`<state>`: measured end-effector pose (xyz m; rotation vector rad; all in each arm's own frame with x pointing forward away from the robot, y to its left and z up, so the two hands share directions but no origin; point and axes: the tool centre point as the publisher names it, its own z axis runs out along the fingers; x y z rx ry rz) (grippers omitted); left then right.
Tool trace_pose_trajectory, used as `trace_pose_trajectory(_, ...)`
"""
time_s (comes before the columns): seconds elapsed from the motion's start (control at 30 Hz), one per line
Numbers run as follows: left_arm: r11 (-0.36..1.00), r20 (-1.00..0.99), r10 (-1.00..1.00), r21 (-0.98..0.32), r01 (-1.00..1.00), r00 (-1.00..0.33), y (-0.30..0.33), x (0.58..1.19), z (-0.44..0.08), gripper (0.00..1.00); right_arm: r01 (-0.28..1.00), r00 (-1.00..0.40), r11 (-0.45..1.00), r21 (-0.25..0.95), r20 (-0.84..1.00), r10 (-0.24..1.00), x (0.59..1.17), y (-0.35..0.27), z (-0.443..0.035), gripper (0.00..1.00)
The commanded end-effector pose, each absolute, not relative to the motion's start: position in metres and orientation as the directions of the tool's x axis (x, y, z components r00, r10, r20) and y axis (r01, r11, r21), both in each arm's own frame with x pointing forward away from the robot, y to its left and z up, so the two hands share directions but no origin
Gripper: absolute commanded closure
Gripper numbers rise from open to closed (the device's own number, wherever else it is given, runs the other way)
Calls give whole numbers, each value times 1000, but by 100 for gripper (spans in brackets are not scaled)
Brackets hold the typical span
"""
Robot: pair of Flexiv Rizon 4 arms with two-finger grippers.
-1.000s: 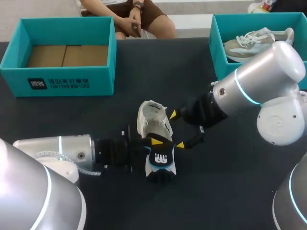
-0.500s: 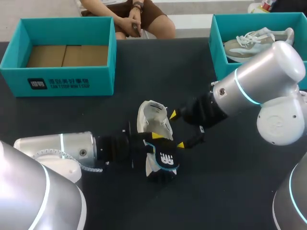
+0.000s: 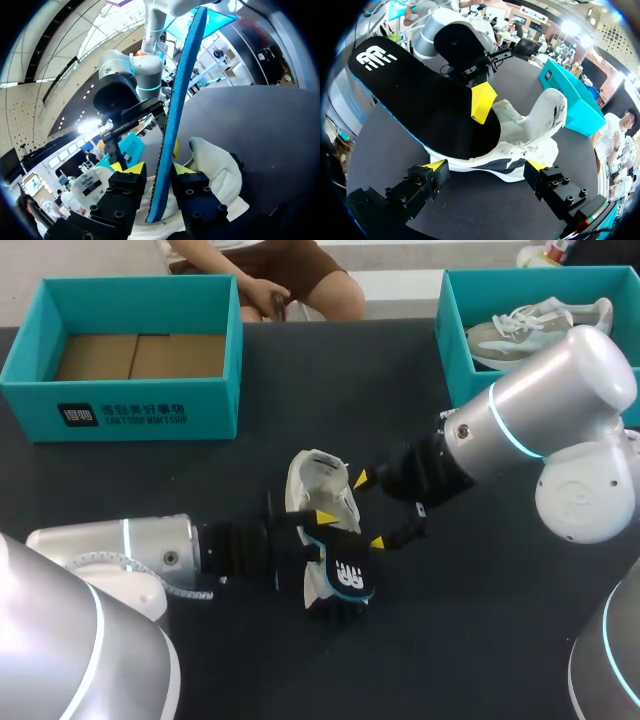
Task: Take the shoe out of the shoebox, open the shoe tongue, remove and reinsert the insole, then place the shoe into the shoebox
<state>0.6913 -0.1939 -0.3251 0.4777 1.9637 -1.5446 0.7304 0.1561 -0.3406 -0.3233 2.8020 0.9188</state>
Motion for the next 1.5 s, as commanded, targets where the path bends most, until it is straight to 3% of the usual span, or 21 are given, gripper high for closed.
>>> trace_pose_trajectory(0.03, 262, -642, -79, -752, 605, -763, -189, 684, -315, 67, -259, -961, 785, 562, -233, -150, 730, 157, -341, 0)
trace_pose_trajectory(0.33, 273, -616, -52, -766, 582, -786, -183, 669, -314, 70, -259, -961, 785, 562, -233, -150, 730, 157, -341, 0)
trace_pose_trajectory(0.43, 278, -611, -45, -767, 578, -790, -181, 665, -318, 80, -259, -961, 785, 562, -233, -150, 730, 157, -341, 0)
trace_pose_trajectory(0.47, 279, -612, -44, -767, 579, -790, -180, 664, -320, 95, -259, -961, 785, 562, -233, -150, 730, 157, -341, 0)
trace_pose_trajectory(0.5, 279, -611, -43, -767, 577, -791, -180, 663, -320, 100, -259, -961, 785, 562, -233, -150, 730, 157, -341, 0)
trace_pose_trajectory(1.5, 284, -668, -56, -723, 630, -742, -189, 689, -348, 100, -259, -961, 785, 562, -233, -150, 730, 157, -341, 0)
